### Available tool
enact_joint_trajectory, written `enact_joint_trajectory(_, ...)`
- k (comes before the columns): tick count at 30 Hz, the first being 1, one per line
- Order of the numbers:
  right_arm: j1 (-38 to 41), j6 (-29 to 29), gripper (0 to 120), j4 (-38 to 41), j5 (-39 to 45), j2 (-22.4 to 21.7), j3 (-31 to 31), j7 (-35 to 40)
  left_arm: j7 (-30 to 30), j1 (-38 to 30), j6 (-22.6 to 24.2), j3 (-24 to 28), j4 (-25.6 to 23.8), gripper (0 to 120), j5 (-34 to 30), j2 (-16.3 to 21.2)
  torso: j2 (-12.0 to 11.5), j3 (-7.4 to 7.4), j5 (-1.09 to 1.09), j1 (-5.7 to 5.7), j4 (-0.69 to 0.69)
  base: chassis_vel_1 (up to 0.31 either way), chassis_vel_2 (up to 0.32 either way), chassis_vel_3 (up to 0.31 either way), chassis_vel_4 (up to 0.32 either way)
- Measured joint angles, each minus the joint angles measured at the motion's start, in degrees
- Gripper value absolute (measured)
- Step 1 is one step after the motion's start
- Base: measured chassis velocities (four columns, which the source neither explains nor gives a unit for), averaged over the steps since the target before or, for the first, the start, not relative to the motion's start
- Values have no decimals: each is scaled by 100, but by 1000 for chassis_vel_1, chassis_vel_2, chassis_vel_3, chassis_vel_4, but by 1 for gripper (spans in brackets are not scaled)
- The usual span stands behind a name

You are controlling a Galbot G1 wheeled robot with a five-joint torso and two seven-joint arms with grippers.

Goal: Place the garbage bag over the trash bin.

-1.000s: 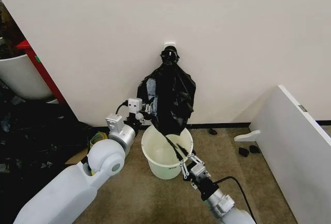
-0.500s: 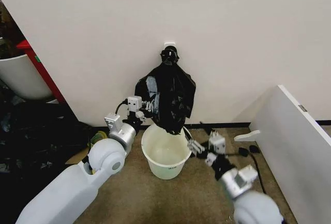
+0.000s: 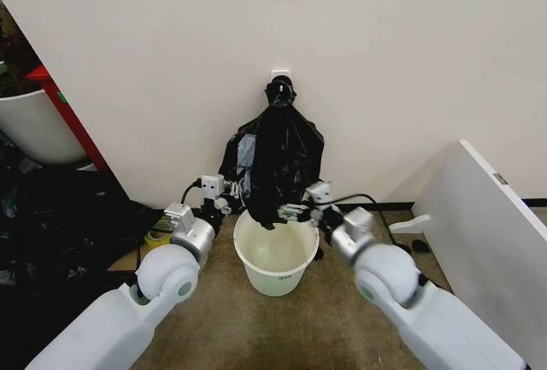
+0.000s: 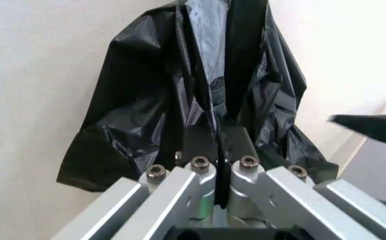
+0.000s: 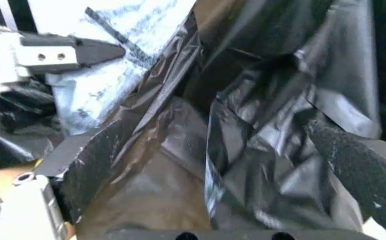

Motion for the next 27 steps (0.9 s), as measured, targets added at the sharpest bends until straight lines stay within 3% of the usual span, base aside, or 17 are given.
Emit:
enact_joint_trajectory(8, 692, -264, 89, -567, -228, 156, -434, 302, -2, 71, 0, -5, -31, 0, 14, -115, 0, 0, 1, 0, -1, 0, 0, 0, 0)
enact_joint_trajectory(20, 1187, -1222, 44, -910, -494, 256, -984, 874, 17, 209, 2, 60, -97, 0, 122, -239, 0, 0, 1, 0, -1, 0, 0, 0, 0)
enact_joint_trajectory(27, 1269, -1288, 19, -981, -524, 326, -1073, 1142, 24, 262, -20, -30, -156, 0, 122, -171, 0, -1, 1, 0, -1, 0, 0, 0, 0)
